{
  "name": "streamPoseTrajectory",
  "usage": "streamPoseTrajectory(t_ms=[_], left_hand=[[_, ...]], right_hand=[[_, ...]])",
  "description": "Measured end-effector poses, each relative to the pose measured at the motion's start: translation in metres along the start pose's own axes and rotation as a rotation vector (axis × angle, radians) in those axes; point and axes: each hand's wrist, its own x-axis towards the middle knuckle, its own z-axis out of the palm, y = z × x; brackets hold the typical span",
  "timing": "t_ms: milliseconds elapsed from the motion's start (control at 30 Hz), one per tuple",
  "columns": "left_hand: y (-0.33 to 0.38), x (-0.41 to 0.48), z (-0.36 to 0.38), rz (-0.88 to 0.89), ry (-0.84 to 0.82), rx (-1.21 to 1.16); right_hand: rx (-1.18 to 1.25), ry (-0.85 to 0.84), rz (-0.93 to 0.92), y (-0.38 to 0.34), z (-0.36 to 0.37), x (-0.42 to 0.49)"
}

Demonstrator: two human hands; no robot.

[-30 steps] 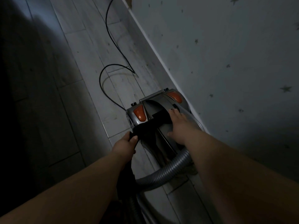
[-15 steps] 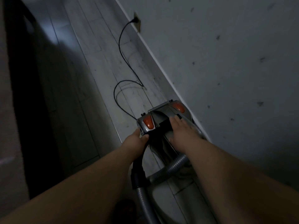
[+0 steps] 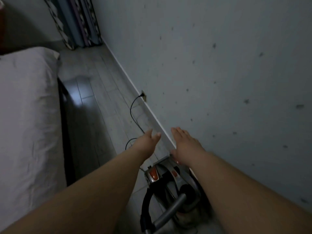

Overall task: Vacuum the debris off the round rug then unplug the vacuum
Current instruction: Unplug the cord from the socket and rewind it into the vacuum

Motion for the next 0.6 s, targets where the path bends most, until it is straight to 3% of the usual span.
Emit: streamPoseTrajectory(t_ms=[600], left_hand=[[0.154,0.143,-0.157,0.303,-0.155,0.186]], right_hand=[[0.091,0.160,0.267,-0.083,-0.186,0.098]])
